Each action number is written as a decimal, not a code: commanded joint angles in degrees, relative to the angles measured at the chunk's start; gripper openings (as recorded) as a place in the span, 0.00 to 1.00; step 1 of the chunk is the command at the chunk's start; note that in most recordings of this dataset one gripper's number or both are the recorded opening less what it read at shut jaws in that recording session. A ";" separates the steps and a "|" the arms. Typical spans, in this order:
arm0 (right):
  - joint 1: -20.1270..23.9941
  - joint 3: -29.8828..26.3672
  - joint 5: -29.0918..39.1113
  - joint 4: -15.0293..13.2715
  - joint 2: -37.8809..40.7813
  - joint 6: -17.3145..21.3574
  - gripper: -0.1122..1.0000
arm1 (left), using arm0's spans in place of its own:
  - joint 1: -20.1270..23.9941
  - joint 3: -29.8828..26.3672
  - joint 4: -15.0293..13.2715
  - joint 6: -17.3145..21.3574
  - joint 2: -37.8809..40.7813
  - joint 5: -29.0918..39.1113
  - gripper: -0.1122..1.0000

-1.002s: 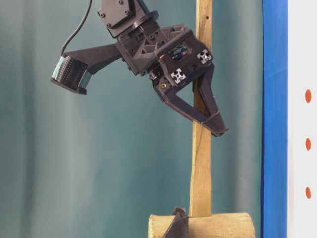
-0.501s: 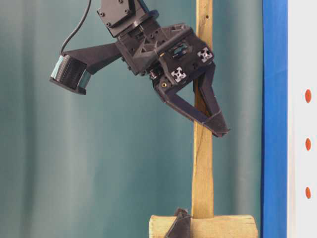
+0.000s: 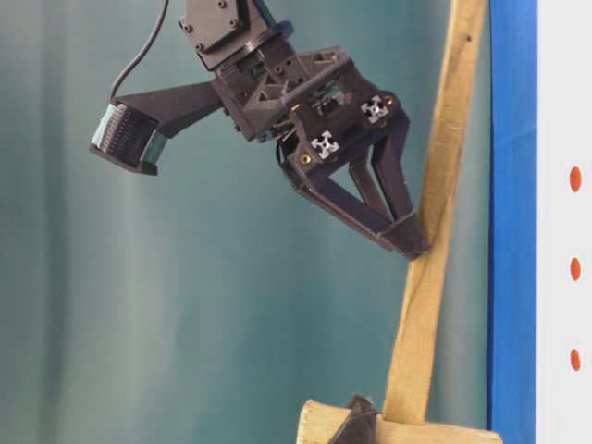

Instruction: Hit the mark with a hammer.

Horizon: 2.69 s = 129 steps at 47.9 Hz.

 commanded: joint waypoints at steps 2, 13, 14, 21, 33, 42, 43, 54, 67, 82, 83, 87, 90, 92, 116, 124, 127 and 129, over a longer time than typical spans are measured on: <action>0.18 -0.97 -0.70 0.00 -1.14 -0.18 0.91 | -0.09 -1.32 -0.18 -0.88 -1.14 0.88 0.52; 0.70 -1.32 -0.70 -0.18 -1.23 -0.44 0.92 | -0.09 -2.02 -0.35 -8.96 -2.46 5.27 0.52; 0.70 -1.32 -0.70 -0.18 -1.23 -0.44 0.92 | -0.09 -2.11 -0.35 -10.20 -2.55 5.63 0.52; 0.88 -1.41 -0.79 -0.18 -1.14 -0.70 0.92 | 1.14 -2.20 -0.44 -20.21 -3.52 7.12 0.52; 1.23 -1.41 -0.79 -0.18 -1.14 -1.85 0.92 | 2.37 -2.46 -0.62 -48.16 -3.78 10.37 0.52; 1.32 -1.41 -1.14 -0.18 -1.14 -2.46 0.92 | 2.29 -2.55 -0.26 -62.49 -3.78 14.85 0.52; 1.32 -1.41 -1.32 -0.18 -1.14 -2.46 0.92 | 2.20 -2.55 -0.26 -63.02 -3.78 15.29 0.52; 1.58 -1.58 -1.67 -0.18 -0.79 -3.96 0.92 | 1.05 -2.72 -0.26 -64.78 -3.96 15.91 0.52; 2.55 -2.99 -2.02 -0.26 2.55 -4.57 0.92 | -0.18 -3.78 -0.35 -64.78 -3.87 16.00 0.52; 3.16 -4.92 -1.85 -1.76 5.89 -4.57 0.91 | -1.67 -5.10 -0.26 -65.13 -3.87 15.91 0.52; 3.16 -4.92 -1.85 -1.93 5.89 -4.57 0.91 | -1.76 -5.19 -0.26 -65.13 -3.78 15.91 0.52; 3.25 -4.92 -2.02 -2.64 5.89 -4.57 0.91 | -1.93 -5.19 -0.26 -65.13 -3.69 15.91 0.52; 3.34 -4.92 -2.02 -3.08 5.89 -4.48 0.89 | -1.93 -5.19 -0.35 -65.13 -3.69 15.91 0.52; 3.34 -4.83 -1.85 -3.34 5.89 -4.48 0.86 | -1.93 -5.19 -0.26 -65.13 -3.69 15.91 0.52; 3.87 -4.66 -0.79 -6.15 5.89 -4.48 0.17 | -1.93 -5.10 -0.26 -64.25 -3.96 14.15 0.52; 3.87 -4.66 -0.70 -6.15 5.89 -4.04 0.17 | -1.58 -5.27 -0.26 -64.86 -4.39 13.27 0.52; 3.87 -4.57 -0.70 -6.15 5.89 -4.04 0.17 | -1.14 -5.27 -0.26 -64.78 -4.48 13.27 0.52; 3.87 -4.57 -0.70 -6.15 5.89 -4.04 0.17 | -0.88 -5.10 -0.26 -64.60 -4.66 13.54 0.52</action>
